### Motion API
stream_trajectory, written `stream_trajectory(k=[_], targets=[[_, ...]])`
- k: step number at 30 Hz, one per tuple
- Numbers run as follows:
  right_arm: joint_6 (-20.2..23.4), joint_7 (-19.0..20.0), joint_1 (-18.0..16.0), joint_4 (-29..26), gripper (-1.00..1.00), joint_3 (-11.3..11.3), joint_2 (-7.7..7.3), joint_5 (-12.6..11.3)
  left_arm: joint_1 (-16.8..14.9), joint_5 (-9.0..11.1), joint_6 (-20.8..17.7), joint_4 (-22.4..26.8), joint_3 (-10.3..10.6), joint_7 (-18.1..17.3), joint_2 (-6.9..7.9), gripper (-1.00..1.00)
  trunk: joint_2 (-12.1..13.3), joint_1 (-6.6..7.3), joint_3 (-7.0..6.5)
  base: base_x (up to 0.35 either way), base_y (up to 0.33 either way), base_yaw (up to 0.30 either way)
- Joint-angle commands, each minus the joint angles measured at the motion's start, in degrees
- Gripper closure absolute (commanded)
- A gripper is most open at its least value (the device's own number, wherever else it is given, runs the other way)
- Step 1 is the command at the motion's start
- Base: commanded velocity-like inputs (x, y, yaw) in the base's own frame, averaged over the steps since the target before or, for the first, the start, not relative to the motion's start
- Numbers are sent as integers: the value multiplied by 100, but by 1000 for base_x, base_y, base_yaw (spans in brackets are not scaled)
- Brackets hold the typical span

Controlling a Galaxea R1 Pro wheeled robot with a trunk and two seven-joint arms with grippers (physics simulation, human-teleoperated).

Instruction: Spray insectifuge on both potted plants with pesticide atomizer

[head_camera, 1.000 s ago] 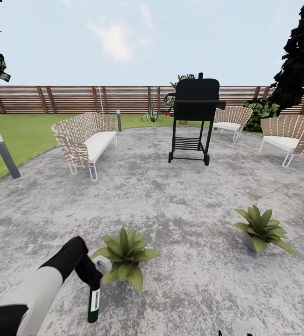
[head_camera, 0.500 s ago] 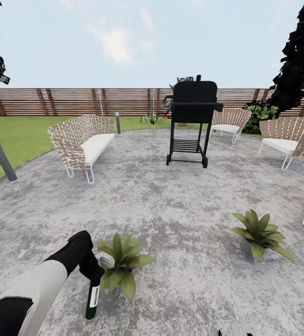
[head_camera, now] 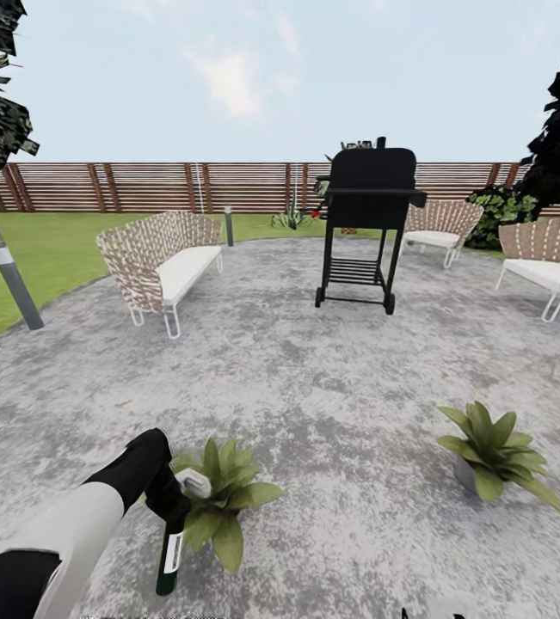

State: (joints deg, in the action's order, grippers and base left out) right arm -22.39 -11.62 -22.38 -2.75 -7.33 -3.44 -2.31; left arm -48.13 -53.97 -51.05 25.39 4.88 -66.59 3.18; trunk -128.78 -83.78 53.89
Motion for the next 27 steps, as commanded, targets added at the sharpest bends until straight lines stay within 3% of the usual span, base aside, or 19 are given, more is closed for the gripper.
stream_trajectory(k=[1, 5, 8, 10, 19, 27], targets=[[-13, -25, -3, 3, -100, -49, -2, -24, 1, -34, -38, 8, 27, -55, 1, 100, -2, 1, 6, 5, -3, 275], [-12, -25, -3, 3, -100, -49, -4, -24, 6, -39, -35, 2, 34, -153, 2, 100, -2, 1, 6, 2, -1, 199], [-11, -26, -3, 3, -100, -45, -7, -24, 7, -64, -24, 9, 43, -553, 45, 100, -2, 1, 6, 0, 0, 37], [-11, -27, -3, 3, -100, -46, -8, -24, 10, -74, -21, 9, 48, -633, 54, 100, -2, 1, 6, 0, 0, 8], [-11, -33, -3, 3, -100, -42, -8, -19, 8, -105, -20, 44, 337, -684, 56, 100, -2, 1, 6, 67, -111, 1], [-11, -34, -3, 12, -100, -40, -23, -15, 11, -105, -27, 62, 366, -647, 58, 100, -2, 1, 6, 29, -263, 0]])
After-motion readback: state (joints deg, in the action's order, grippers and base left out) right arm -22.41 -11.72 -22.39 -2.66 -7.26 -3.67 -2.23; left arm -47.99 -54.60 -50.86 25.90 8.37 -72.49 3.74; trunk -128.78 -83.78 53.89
